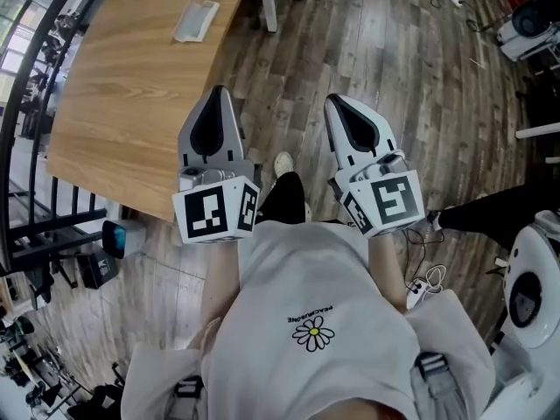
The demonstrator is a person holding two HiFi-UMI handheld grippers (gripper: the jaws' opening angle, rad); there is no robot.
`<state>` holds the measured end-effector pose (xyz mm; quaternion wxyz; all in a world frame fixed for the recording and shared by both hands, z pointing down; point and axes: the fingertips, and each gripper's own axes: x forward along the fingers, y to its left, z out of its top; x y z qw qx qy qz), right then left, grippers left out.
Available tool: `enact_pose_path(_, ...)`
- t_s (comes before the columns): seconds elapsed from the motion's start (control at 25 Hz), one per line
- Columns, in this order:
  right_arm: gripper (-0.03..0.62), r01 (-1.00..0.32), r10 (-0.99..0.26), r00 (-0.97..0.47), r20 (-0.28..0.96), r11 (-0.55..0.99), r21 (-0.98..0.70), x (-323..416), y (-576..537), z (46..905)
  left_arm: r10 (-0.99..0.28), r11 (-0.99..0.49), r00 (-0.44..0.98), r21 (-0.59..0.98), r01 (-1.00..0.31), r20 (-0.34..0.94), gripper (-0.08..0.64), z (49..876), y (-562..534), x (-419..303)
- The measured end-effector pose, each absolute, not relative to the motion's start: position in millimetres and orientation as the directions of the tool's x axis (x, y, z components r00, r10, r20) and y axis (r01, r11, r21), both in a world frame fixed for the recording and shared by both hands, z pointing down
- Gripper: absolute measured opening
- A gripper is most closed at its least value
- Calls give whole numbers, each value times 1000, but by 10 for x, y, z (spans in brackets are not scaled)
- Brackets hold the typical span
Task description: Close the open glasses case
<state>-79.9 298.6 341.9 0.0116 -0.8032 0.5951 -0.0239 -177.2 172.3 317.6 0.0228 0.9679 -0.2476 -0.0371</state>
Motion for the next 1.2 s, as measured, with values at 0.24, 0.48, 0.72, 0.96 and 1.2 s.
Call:
enact_pose_path(0.24, 8, -961, -962, 273, -21, -274, 28, -393, 2620, 3356, -469, -883, 875, 63, -464, -122, 17, 3239, 1338, -1276)
enact_pose_path(0.48, 8, -964, -971, 236, -28, -238, 122, 68, 1982, 3205, -486, -874, 863, 96, -477, -139, 17, 3241, 663, -728)
enact_pose_path(0.72, 8, -975, -987, 158, 8, -155, 161, 655, 1048, 3200, -539, -842, 832, 88, -532, -130, 17, 3276, -223, -136)
enact_pose_path(0.96, 8, -985, -1000, -4, 4, 5, 170, 992, 90, 3109, -645, -763, 762, 114, -637, -60, 17, 3462, -1045, 258)
enact_pose_path(1.2, 8, -975, -985, -169, -21, 164, 150, 1063, -762, 3191, -754, -657, 654, 54, -752, -64, 18, 3447, -1670, 297)
